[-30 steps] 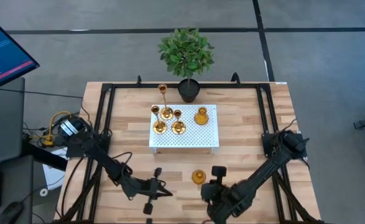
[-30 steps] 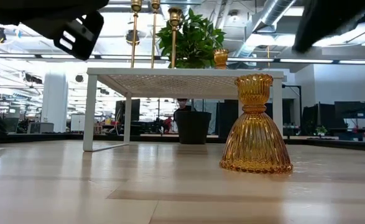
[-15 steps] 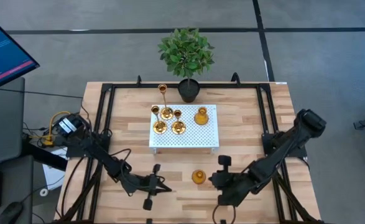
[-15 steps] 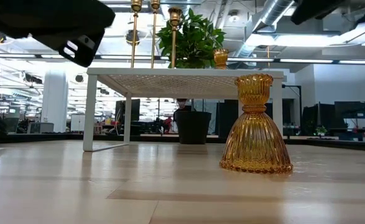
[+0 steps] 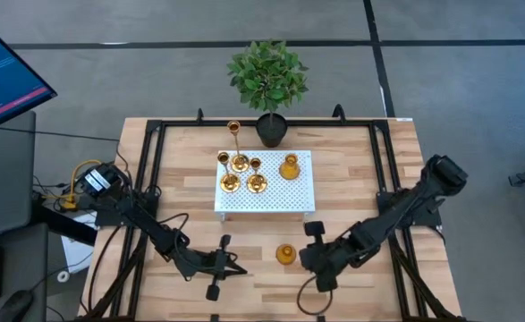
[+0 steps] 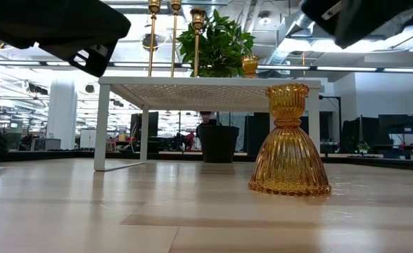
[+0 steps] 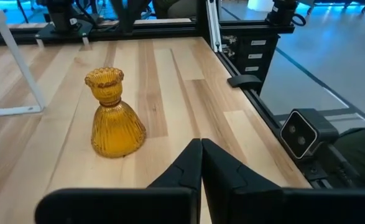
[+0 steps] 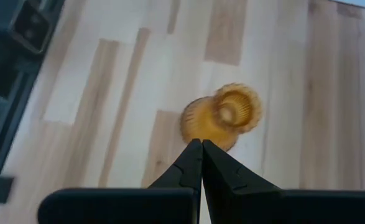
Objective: Pick & Place candle stick holders
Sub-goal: Put the brown candle holder on the shelf
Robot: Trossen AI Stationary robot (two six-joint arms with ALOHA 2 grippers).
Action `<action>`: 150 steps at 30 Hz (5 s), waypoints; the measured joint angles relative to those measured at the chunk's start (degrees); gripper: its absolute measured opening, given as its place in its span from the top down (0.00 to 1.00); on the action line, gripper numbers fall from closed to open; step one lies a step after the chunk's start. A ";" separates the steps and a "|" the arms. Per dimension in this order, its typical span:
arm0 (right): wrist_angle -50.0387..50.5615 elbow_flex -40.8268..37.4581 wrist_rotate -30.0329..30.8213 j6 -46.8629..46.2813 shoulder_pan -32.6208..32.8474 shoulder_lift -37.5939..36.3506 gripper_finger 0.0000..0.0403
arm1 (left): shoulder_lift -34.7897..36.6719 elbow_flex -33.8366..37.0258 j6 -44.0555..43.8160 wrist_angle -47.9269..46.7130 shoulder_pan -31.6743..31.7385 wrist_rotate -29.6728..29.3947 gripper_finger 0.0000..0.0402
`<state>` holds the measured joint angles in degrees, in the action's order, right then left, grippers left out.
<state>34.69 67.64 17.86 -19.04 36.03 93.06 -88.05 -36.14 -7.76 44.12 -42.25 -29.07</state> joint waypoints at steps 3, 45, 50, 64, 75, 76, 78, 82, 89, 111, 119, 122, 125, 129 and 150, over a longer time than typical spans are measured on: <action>-0.75 0.00 -0.01 0.13 -1.53 -0.07 1.00 | 0.00 0.00 3.01 0.02 0.15 0.00 0.98; -9.05 0.07 -1.50 -0.48 -3.43 0.02 1.00 | 0.00 0.00 4.32 0.01 0.12 0.01 0.98; -9.04 0.07 -1.50 -0.48 -3.43 0.04 1.00 | 0.00 0.00 4.32 0.00 0.12 0.01 0.98; -9.04 0.07 -1.50 -0.48 -3.47 0.04 1.00 | 0.00 -0.02 4.32 -0.02 0.12 0.01 0.97; -10.29 0.07 -1.41 -0.48 -3.58 0.04 1.00 | 0.00 -0.02 4.32 0.00 0.12 0.01 0.97; -10.49 0.07 -1.39 -0.48 -3.58 0.04 1.00 | 0.00 -0.02 4.32 0.00 0.12 0.01 0.97; -10.55 0.07 -1.37 -0.48 -3.58 0.04 1.00 | 0.00 -0.02 4.32 0.00 0.12 0.01 0.97; -11.14 0.07 -1.37 -0.48 -3.56 0.04 1.00 | 0.00 -0.02 4.32 0.00 0.12 0.01 0.97; -11.33 0.07 -1.37 -0.48 -3.56 0.04 1.00 | 0.00 -0.02 4.32 0.00 0.12 0.01 0.97; -11.14 0.07 -1.37 4.22 -3.09 0.04 0.96 | 0.00 -0.04 4.32 0.04 0.12 0.01 0.97; -9.66 -0.32 -1.39 4.45 -3.01 0.04 0.79 | 0.00 -0.04 4.32 0.04 0.12 0.01 0.97; -9.95 -2.23 -1.46 3.47 -3.18 0.04 0.74 | 0.00 -0.04 4.32 0.02 0.12 0.01 0.97; -9.72 -3.29 -1.50 1.49 -3.19 0.07 0.71 | 0.00 -0.04 4.32 0.04 0.12 0.01 0.97; -11.47 -4.33 -1.50 1.13 -3.19 0.07 0.70 | 0.00 -0.04 4.32 0.04 0.12 0.01 0.97; -23.30 -11.67 -1.50 0.99 -3.92 0.04 0.69 | 0.00 -0.04 4.32 0.02 0.12 -0.01 0.97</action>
<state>11.39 55.96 16.36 -18.05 32.11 93.10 -88.05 -36.18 -3.44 44.14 -42.13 -29.07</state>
